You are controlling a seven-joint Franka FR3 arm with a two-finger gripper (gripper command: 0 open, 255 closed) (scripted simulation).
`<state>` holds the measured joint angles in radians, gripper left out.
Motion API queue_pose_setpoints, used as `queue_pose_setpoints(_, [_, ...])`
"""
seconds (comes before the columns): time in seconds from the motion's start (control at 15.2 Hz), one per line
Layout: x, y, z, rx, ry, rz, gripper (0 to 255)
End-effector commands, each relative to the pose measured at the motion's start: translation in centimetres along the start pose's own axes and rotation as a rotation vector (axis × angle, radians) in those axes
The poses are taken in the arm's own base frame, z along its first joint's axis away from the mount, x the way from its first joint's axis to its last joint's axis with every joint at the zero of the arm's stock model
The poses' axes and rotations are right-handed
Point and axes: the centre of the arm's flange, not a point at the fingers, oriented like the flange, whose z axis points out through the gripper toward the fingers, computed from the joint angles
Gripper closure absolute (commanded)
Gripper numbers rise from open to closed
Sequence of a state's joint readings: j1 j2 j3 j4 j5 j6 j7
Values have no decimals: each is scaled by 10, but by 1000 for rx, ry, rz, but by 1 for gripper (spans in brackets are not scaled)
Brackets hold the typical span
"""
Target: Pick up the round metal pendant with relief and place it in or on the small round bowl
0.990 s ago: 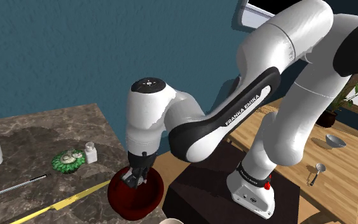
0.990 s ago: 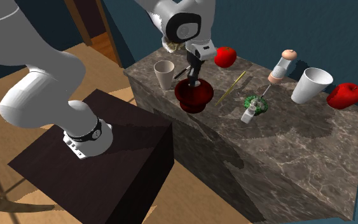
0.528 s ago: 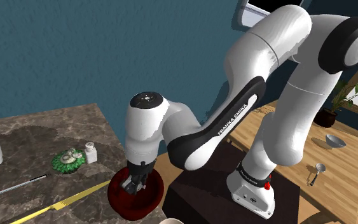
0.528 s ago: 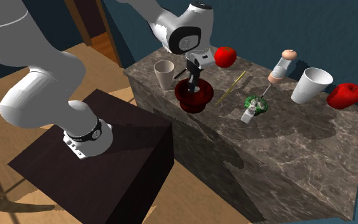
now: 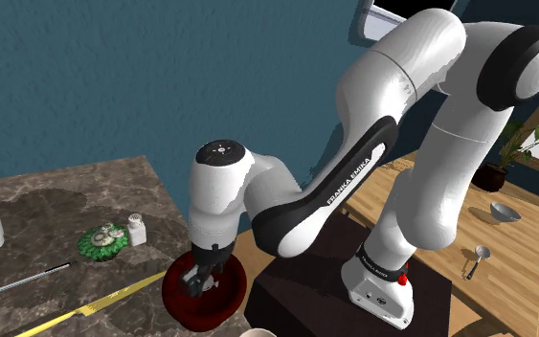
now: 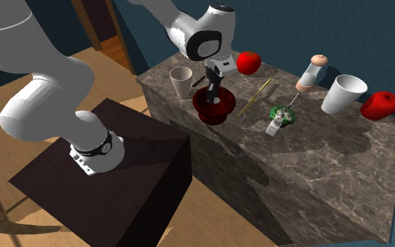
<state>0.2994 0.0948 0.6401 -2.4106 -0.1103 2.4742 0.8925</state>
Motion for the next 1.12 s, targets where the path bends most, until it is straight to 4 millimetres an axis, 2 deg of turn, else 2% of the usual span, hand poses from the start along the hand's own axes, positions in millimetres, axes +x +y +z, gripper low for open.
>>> queue_pose_setpoints(0.0, [0, 0, 0, 0, 0, 0, 0])
queue_pose_setpoints(0.26, [0, 0, 0, 0, 0, 0, 0])
queue_pose_setpoints(0.53, [0, 0, -50, 0, 0, 0, 0])
queue_pose_setpoints(1.06, [0, 0, -50, 0, 0, 0, 0])
